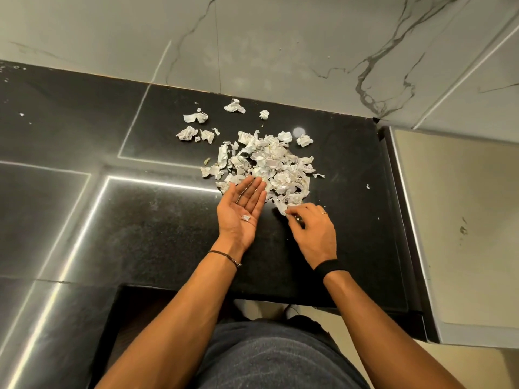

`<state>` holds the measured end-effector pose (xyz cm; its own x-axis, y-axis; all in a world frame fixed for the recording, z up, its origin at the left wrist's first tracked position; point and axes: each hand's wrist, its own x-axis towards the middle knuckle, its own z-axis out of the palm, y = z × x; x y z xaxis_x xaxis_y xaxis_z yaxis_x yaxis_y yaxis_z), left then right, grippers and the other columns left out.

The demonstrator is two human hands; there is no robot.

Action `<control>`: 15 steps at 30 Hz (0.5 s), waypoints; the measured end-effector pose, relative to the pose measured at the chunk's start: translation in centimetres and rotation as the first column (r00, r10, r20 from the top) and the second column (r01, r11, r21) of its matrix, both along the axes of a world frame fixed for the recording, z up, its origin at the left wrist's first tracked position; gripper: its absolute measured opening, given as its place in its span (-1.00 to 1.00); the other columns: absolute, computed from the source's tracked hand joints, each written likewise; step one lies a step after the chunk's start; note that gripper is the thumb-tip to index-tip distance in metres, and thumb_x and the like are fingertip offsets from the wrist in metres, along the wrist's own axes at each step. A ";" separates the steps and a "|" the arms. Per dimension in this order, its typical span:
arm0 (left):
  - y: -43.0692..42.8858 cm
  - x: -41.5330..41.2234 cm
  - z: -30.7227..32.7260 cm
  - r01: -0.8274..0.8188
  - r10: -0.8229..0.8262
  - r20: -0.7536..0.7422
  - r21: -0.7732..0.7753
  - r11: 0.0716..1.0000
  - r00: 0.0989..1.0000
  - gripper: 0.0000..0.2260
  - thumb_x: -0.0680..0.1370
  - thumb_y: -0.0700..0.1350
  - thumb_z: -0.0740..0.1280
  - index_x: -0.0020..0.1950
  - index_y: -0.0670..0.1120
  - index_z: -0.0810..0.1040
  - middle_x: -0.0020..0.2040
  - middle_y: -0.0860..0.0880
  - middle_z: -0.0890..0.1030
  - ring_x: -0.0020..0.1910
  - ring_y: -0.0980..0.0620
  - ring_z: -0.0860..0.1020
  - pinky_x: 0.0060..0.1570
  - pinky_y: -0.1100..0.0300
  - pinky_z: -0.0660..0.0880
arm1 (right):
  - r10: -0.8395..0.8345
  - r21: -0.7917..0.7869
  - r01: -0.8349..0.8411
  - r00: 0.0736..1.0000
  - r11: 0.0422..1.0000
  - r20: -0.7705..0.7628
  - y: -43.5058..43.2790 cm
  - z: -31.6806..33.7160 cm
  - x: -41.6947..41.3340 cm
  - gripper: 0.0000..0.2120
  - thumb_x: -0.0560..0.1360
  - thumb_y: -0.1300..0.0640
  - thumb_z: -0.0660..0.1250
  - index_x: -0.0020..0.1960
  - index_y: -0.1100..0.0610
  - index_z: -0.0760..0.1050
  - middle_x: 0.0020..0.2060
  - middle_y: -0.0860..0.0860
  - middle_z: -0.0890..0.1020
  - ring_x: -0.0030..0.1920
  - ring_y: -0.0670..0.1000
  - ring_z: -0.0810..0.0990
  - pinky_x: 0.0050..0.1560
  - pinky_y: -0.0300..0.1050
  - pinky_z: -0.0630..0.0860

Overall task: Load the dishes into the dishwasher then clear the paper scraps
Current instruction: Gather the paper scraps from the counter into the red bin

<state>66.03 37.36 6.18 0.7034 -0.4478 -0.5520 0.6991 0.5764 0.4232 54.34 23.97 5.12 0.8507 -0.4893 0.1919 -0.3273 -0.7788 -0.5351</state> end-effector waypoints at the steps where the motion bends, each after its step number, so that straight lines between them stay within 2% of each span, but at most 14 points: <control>1: -0.1 0.0 0.0 0.004 -0.004 0.004 0.012 1.000 1.000 -0.57 0.70 0.01 0.21 0.40 -0.27 0.51 0.25 -0.24 0.65 0.24 -0.15 0.64 0.24 0.04 0.59 | -0.029 0.079 0.026 0.999 0.997 0.038 0.1 0.5 0.0 -0.92 0.55 0.12 0.42 0.04 0.03 0.66 -0.04 -0.12 0.63 0.01 -0.06 0.55 0.06 -0.20 0.47; 5: -1.3 -0.1 0.0 0.039 -0.039 0.015 0.013 0.999 0.999 -0.58 0.69 0.00 0.22 0.42 -0.25 0.50 0.26 -0.22 0.65 0.26 -0.13 0.63 0.31 0.01 0.53 | -0.099 0.320 0.016 0.965 0.947 0.242 1.1 3.1 0.4 -0.92 0.54 0.20 0.46 0.01 0.06 0.65 -0.06 -0.12 0.64 -0.08 -0.08 0.59 -0.05 -0.29 0.52; 8: -2.2 -0.2 0.0 0.081 -0.082 -0.024 -0.046 0.996 0.996 -0.60 0.69 0.04 0.19 0.35 -0.21 0.55 0.30 -0.21 0.63 0.33 -0.16 0.59 0.40 -0.09 0.46 | -0.031 0.448 -0.088 0.967 0.890 0.251 2.0 4.3 1.1 -0.87 0.52 0.19 0.48 0.06 0.06 0.67 -0.03 -0.08 0.67 -0.06 -0.03 0.62 -0.03 -0.25 0.53; 10: -2.6 -0.3 0.1 0.069 -0.077 -0.069 -0.121 0.990 0.995 -0.62 0.69 0.05 0.19 0.26 -0.22 0.59 0.32 -0.23 0.61 0.33 -0.19 0.58 0.38 -0.12 0.46 | -0.002 0.502 -0.119 0.972 0.857 0.234 2.2 4.1 1.3 -0.84 0.53 0.18 0.48 0.11 0.05 0.68 0.00 -0.08 0.68 0.00 -0.02 0.64 0.02 -0.21 0.56; 12: -2.6 -0.3 0.1 0.027 -0.046 -0.109 -0.174 0.984 0.993 -0.64 0.68 0.01 0.21 0.20 -0.26 0.61 0.27 -0.25 0.63 0.28 -0.21 0.61 0.34 -0.08 0.51 | -0.085 0.496 -0.037 0.972 0.868 0.220 1.7 3.5 1.1 -0.84 0.54 0.20 0.46 0.11 0.06 0.67 0.01 -0.10 0.69 -0.01 -0.06 0.65 0.03 -0.20 0.58; 14: -2.5 -0.2 0.0 -0.006 -0.020 -0.127 -0.201 0.980 0.992 -0.65 0.67 -0.01 0.24 0.18 -0.28 0.62 0.24 -0.26 0.65 0.24 -0.21 0.64 0.31 -0.05 0.53 | -0.115 0.391 0.059 0.986 0.918 0.122 0.6 2.3 0.9 -0.82 0.55 0.20 0.43 0.12 0.05 0.67 0.00 -0.13 0.67 -0.06 -0.11 0.63 0.03 -0.17 0.59; 15: -2.3 -0.2 -0.1 -0.014 -0.013 -0.128 -0.208 0.978 0.992 -0.65 0.67 -0.01 0.25 0.18 -0.28 0.62 0.25 -0.26 0.64 0.24 -0.20 0.64 0.31 -0.05 0.53 | -0.075 0.305 0.060 0.996 0.950 0.039 0.2 1.7 0.9 -0.80 0.55 0.18 0.42 0.15 0.04 0.66 0.00 -0.12 0.65 -0.06 -0.12 0.62 0.04 -0.13 0.59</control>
<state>65.85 35.05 6.12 0.6328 -0.5622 -0.5324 0.7397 0.6423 0.2009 55.22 24.22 6.80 0.8072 -0.5866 0.0659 -0.3406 -0.5540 -0.7596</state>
